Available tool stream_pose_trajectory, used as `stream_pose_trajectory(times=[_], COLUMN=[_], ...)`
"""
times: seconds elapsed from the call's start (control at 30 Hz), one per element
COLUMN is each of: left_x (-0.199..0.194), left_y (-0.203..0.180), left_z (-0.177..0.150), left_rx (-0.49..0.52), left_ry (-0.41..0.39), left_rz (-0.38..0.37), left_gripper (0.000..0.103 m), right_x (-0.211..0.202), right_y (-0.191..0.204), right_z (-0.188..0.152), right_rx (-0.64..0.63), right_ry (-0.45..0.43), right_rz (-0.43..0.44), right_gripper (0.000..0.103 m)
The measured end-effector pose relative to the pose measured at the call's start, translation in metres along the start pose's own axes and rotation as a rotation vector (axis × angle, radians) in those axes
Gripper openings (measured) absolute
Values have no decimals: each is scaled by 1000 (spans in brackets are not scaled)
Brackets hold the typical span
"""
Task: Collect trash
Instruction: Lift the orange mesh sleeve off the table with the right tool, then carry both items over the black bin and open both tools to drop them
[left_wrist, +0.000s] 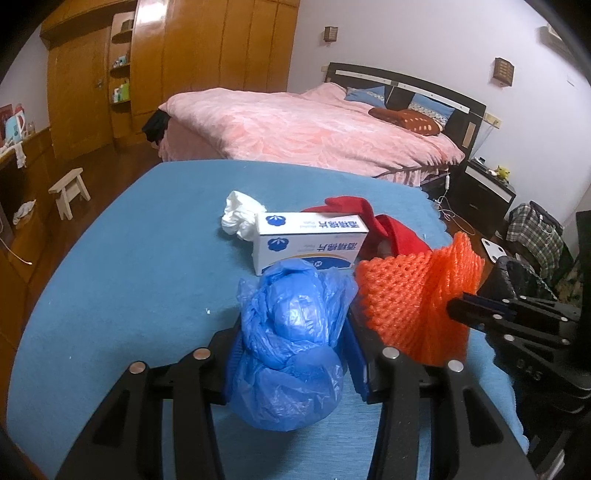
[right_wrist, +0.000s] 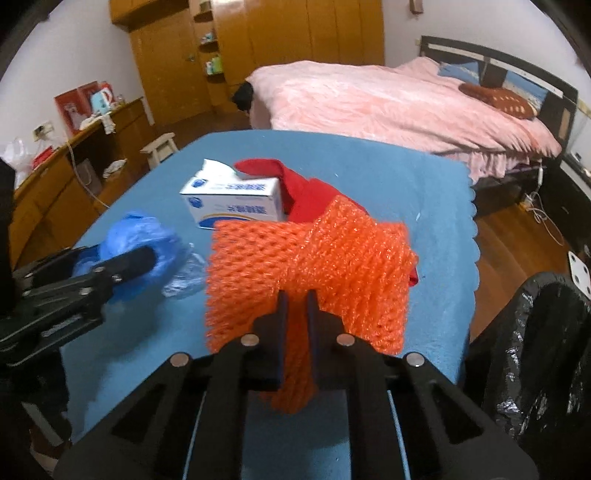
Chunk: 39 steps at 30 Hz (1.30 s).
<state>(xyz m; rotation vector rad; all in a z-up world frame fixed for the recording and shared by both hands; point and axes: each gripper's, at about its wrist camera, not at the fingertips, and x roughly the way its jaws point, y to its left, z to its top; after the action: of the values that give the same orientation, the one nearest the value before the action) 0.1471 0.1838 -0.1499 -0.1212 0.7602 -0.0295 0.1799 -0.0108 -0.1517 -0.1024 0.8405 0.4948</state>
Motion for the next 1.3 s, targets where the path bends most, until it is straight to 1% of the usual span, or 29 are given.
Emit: stream_pose_trajectory(times=[0.2,0.37,0.53,0.67,0.93,1.07,1.3], left_x=[-7,-22,-34,-41,-42,-37,-30], left_y=[-4,-12,-26,-43,-97,-132,-199], left_z=[2,10,20,28,37,39,37], left_rx=[2,13,30,49,109,154,234], left_ry=[-11,-49,-83,-104,-115,-116,-110], left_rz=[-8,-19,-37,-63,-153,-205,-304], left_gripper=[47,47,47,47,47,47,47], right_x=[-23,-36,-57,-75,-112,-128,-158], right_y=[-1,-4,-7,-18,-55,-80,-132], right_z=[9,14,19,20,9,-4,-37], right_rx=[6,16,12,24,73,115,192], right_ry=[-44,-66,-106,-133,-174,-181,-186], right_rz=[27,33,19,0,-74,-120,-231], right_gripper=[9,9,9,9,9,9,9])
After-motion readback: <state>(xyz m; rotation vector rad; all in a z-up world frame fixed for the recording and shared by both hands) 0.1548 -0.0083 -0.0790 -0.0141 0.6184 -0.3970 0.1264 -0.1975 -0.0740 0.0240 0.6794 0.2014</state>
